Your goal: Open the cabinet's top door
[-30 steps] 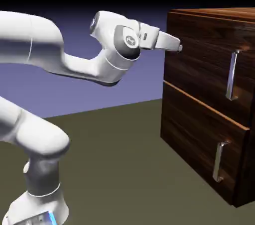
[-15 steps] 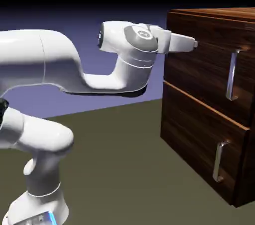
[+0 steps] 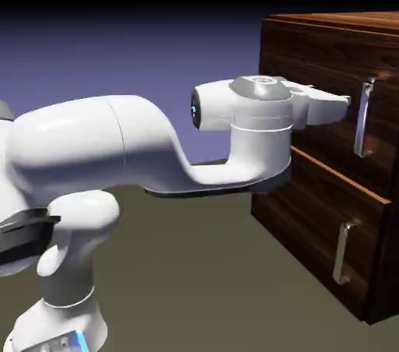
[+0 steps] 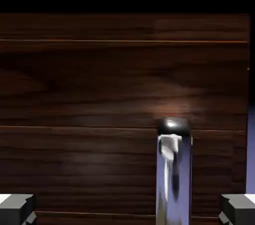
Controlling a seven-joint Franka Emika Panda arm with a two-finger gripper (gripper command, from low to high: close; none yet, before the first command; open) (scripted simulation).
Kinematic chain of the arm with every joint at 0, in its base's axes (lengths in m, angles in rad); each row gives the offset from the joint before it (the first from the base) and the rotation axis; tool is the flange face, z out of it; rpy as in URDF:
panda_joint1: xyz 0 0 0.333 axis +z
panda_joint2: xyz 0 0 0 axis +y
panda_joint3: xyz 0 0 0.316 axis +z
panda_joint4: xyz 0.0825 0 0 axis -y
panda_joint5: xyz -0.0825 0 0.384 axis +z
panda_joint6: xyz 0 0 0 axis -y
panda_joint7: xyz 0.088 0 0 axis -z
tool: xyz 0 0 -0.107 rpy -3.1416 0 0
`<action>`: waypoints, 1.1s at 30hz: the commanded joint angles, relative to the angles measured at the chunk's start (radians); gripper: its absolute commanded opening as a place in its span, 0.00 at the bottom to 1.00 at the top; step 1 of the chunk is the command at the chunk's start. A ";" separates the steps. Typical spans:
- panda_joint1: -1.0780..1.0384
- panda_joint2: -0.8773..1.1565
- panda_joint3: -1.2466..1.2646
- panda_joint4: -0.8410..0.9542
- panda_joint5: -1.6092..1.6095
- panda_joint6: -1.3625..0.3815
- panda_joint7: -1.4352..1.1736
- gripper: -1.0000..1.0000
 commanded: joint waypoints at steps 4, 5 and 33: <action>0.069 -0.031 -0.078 0.039 -0.174 -0.005 0.116 0.50; 0.074 -0.033 -0.084 0.043 -0.188 -0.006 0.125 0.50; -0.458 -0.080 0.384 -0.526 0.181 -0.486 0.087 0.00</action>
